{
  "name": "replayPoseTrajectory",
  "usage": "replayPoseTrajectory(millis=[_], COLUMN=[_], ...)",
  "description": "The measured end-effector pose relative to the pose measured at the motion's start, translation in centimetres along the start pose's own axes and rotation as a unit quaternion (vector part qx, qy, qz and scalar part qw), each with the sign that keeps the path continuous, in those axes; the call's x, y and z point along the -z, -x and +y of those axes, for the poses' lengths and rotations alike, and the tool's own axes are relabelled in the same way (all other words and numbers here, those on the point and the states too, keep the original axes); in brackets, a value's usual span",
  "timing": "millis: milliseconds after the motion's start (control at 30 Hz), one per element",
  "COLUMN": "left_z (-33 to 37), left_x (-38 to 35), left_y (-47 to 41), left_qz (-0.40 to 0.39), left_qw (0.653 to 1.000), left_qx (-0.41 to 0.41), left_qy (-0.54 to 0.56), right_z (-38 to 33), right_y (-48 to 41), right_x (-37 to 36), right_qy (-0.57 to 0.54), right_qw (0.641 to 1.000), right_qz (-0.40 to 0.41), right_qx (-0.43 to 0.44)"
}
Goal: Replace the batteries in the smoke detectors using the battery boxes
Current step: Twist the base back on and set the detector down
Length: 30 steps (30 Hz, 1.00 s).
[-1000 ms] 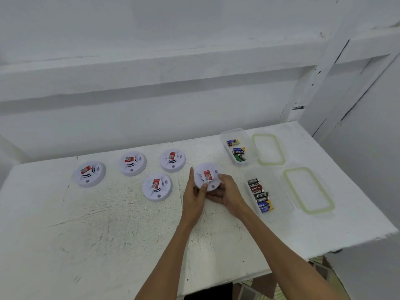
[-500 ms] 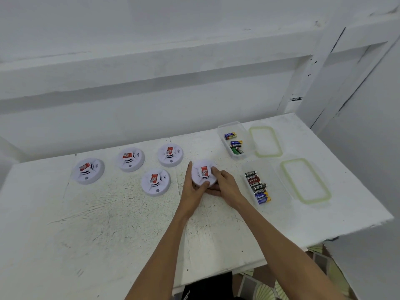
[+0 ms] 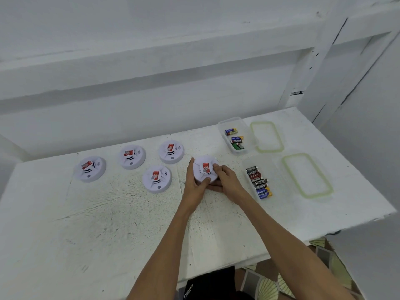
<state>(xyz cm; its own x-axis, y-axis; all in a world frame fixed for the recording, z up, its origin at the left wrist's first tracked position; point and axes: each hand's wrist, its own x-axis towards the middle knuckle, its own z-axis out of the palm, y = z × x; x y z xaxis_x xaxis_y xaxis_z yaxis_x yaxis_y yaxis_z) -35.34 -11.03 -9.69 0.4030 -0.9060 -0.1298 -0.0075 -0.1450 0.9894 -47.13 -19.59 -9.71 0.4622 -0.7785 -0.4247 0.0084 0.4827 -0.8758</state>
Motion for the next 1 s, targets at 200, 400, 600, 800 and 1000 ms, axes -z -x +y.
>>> replayPoseTrajectory(millis=[200,400,600,800,1000], left_z=[-0.3,-0.6,-1.1,-1.3,-1.6], left_x=[0.0,-0.1,-0.1,0.6,0.5], left_y=[-0.1,-0.3,-0.7,-1.2,-0.9], left_qz=[0.002,0.003,0.001,0.009,0.052], left_qw=[1.000,1.000,1.000,0.995,0.990], left_qx=[-0.005,-0.012,-0.013,0.022,0.023], left_qy=[0.000,-0.001,0.014,0.101,0.126], right_z=[0.3,0.3,0.5,0.7,0.7], right_y=[-0.2,-0.3,-0.3,-0.5,-0.5], right_x=[0.0,0.0,-0.1,-0.2,-0.1], right_qy=[0.003,0.014,0.033,0.055,0.033], right_qw=[1.000,1.000,0.999,0.998,0.999], right_qz=[0.006,0.011,0.027,0.039,0.030], right_qx=[0.005,0.007,0.012,0.019,0.018])
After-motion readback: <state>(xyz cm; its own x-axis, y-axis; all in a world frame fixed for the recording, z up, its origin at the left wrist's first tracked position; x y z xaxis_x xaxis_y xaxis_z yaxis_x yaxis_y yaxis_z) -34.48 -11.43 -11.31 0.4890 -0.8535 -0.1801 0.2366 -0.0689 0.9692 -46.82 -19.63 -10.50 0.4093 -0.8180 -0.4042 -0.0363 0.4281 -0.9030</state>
